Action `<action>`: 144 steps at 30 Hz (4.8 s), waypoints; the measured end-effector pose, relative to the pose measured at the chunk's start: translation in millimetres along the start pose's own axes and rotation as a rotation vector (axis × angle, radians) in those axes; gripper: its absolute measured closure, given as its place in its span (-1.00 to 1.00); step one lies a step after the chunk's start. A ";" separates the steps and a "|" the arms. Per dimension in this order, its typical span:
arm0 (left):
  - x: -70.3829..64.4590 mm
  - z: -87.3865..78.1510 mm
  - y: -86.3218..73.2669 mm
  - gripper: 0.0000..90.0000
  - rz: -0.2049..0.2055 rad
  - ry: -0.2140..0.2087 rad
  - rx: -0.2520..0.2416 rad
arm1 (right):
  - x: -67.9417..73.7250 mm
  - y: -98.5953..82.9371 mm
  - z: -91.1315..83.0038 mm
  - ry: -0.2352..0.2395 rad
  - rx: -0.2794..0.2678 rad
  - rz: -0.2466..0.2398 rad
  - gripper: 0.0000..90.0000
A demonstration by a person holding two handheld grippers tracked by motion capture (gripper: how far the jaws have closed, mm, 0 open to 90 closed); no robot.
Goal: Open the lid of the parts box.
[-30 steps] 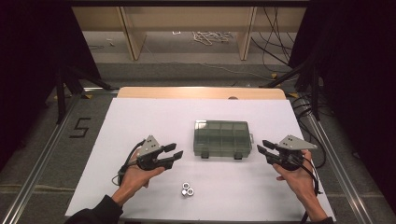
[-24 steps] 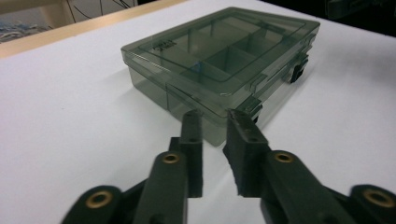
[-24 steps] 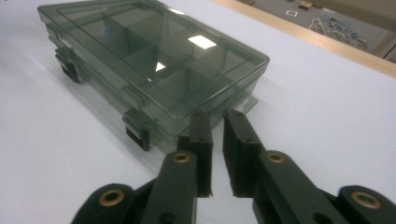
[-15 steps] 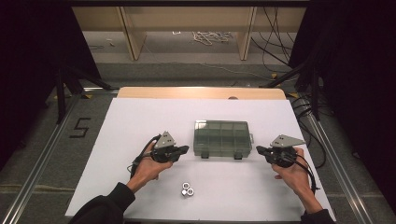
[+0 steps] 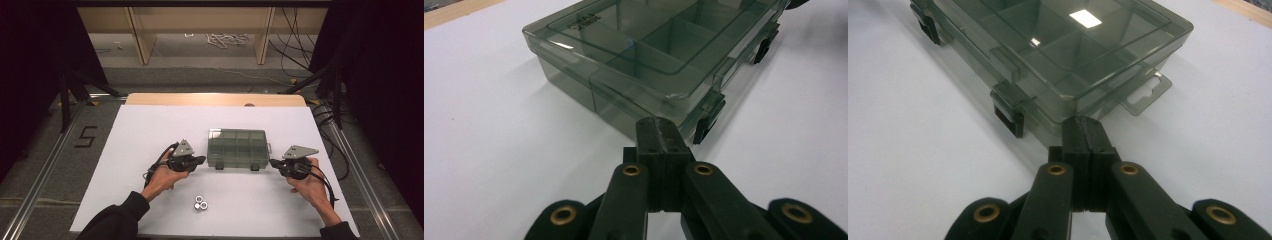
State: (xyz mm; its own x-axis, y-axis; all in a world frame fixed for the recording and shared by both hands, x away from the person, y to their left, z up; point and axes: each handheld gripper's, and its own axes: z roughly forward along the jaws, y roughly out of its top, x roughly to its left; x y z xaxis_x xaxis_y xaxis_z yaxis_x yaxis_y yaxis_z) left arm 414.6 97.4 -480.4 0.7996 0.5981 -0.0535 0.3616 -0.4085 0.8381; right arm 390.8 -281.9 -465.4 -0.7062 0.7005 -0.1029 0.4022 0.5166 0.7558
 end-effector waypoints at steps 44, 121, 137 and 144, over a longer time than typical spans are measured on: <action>14.3 6.2 55.4 0.99 0.006 0.026 -0.154 | -15.7 34.3 11.4 -0.057 -0.245 -0.006 0.97; 11.6 26.5 25.8 0.62 -0.095 0.038 0.040 | -46.8 53.4 33.8 -0.120 -0.217 0.150 0.64; 10.0 26.3 25.6 0.63 -0.087 0.050 0.040 | -54.6 62.6 44.0 -0.174 -0.248 0.210 0.84; 9.2 26.0 24.9 0.63 -0.088 0.046 0.039 | -61.5 70.1 50.0 -0.209 -0.223 0.224 0.89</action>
State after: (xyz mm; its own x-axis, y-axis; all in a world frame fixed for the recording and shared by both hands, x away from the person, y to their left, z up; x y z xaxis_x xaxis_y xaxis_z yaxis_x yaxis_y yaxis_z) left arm 443.4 74.8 -474.1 0.7417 0.6631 -0.1003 0.4483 -0.3789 0.8096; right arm 491.5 -264.2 -438.4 -0.4715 0.8813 -0.0315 0.3800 0.2353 0.8946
